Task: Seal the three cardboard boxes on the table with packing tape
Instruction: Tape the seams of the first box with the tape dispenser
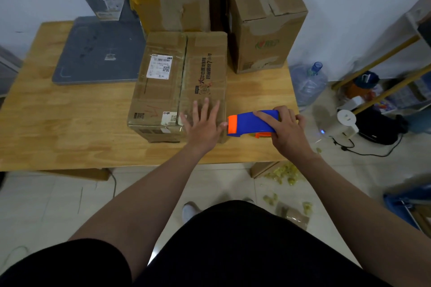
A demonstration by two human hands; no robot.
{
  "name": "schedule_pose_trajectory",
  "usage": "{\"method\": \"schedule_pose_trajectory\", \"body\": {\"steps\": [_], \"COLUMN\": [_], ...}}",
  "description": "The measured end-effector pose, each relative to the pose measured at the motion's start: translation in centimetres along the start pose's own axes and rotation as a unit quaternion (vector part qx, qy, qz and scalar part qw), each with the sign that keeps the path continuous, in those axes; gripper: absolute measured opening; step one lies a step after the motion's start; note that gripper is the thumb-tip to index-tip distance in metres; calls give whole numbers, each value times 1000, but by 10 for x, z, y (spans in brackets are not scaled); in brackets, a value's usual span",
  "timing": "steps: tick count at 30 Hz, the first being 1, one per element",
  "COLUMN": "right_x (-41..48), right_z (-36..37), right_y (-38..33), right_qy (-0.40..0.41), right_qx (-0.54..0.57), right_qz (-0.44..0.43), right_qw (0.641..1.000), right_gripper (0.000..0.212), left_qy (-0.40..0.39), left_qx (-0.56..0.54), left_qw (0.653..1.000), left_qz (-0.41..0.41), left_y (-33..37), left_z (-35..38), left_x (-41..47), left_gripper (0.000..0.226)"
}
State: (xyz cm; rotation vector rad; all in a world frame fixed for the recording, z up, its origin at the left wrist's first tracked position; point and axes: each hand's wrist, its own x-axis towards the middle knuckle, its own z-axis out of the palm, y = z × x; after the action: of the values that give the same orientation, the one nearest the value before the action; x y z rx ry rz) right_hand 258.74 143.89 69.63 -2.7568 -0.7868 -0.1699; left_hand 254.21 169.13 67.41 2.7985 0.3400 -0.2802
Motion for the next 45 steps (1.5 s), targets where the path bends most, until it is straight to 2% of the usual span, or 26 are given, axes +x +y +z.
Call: {"method": "schedule_pose_trajectory", "body": {"steps": [4, 9, 14, 18, 23, 26, 30, 34, 38, 41, 42, 45], "right_x": [-1, -5, -11, 2, 14, 20, 27, 35, 45, 51, 52, 50], "right_z": [-5, -8, -12, -14, -6, 1, 10, 28, 47, 64, 68, 79], "right_y": [20, 44, 70, 55, 23, 11, 13, 50, 63, 61, 59, 56], "right_qy": [-13, -43, -45, -62, -132, -168, -205, -274, -271, -287, -287, -280], "right_qx": [23, 53, 55, 23, 12, 29, -4, 126, 281, 342, 352, 342], "right_qz": [11, -30, -16, 2, 16, 55, 111, 253, 313, 363, 375, 383], "right_qw": [1000, 997, 997, 998, 991, 984, 972, 919, 866, 817, 808, 811], "right_gripper": [69, 68, 59, 55, 55, 58, 54, 65, 66, 63, 63, 65], "left_qy": [-1, -5, 7, 17, 14, 18, 8, 10, 33, 47, 47, 33], "left_qx": [21, 28, 39, 38, 30, 39, 35, 42, 61, 62, 60, -11], "left_qw": [1000, 1000, 999, 999, 999, 999, 999, 999, 998, 997, 997, 999], "left_qz": [-3, -5, -2, -8, -16, -18, -21, -23, -10, -1, -2, -10], "left_y": [0, 1, -1, -1, 0, 1, 0, -2, -3, -4, -4, -3], "left_z": [2, 2, 3, 5, 6, 6, 7, 9, 13, 15, 15, 10], "left_x": [-1, -1, -2, -1, 0, 0, 2, 3, 3, 2, 2, 3], "left_gripper": [61, 59, 58, 60, 59, 61, 58, 57, 53, 54, 55, 56]}}
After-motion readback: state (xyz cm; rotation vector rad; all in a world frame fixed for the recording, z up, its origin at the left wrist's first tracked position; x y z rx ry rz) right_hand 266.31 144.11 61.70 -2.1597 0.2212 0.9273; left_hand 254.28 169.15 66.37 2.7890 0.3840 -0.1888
